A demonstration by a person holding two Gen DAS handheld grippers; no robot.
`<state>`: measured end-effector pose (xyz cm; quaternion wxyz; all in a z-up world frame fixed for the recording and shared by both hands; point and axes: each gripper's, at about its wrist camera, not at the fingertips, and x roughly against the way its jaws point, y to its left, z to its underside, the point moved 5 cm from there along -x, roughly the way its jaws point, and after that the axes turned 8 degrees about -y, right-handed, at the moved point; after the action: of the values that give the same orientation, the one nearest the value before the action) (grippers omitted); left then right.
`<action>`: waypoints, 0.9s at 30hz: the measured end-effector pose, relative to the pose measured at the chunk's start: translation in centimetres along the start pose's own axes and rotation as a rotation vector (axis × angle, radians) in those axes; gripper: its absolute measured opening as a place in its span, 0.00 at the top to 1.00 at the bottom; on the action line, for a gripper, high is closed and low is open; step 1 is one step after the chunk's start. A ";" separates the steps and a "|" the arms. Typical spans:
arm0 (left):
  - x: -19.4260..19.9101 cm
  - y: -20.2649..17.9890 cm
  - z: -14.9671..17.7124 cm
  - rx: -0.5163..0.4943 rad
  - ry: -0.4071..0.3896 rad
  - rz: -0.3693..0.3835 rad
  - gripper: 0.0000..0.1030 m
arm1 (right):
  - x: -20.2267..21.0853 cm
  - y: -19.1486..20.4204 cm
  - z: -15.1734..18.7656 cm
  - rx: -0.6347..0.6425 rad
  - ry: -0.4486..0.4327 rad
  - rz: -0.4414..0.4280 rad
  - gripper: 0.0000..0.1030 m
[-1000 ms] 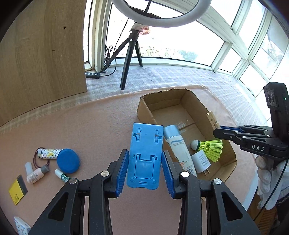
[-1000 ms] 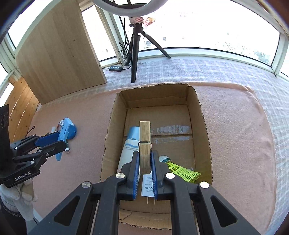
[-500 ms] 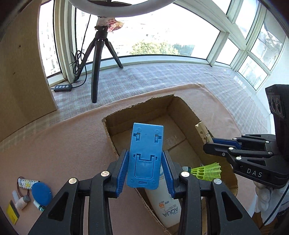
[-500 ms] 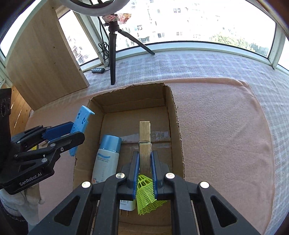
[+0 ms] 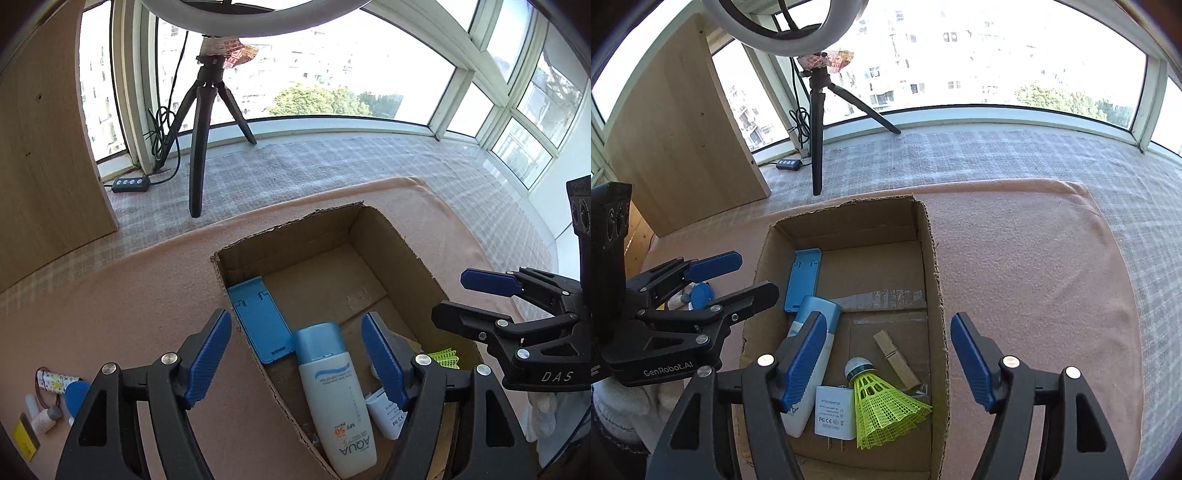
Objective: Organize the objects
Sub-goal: 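Carry the clothespin and phone stand into the box while both grippers open, then withdraw both grippers from the box toward the remaining items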
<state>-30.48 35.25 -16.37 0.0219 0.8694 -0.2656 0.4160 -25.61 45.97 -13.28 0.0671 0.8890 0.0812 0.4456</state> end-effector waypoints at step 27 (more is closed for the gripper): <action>5.5 16.4 4.4 0.173 0.082 -0.221 0.26 | 3.1 5.9 3.9 -0.040 0.008 -0.111 0.36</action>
<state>-32.38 17.60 -18.24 0.0032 0.8744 -0.1302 0.4674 -20.15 40.66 -12.07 0.1090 0.8798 0.1218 0.4464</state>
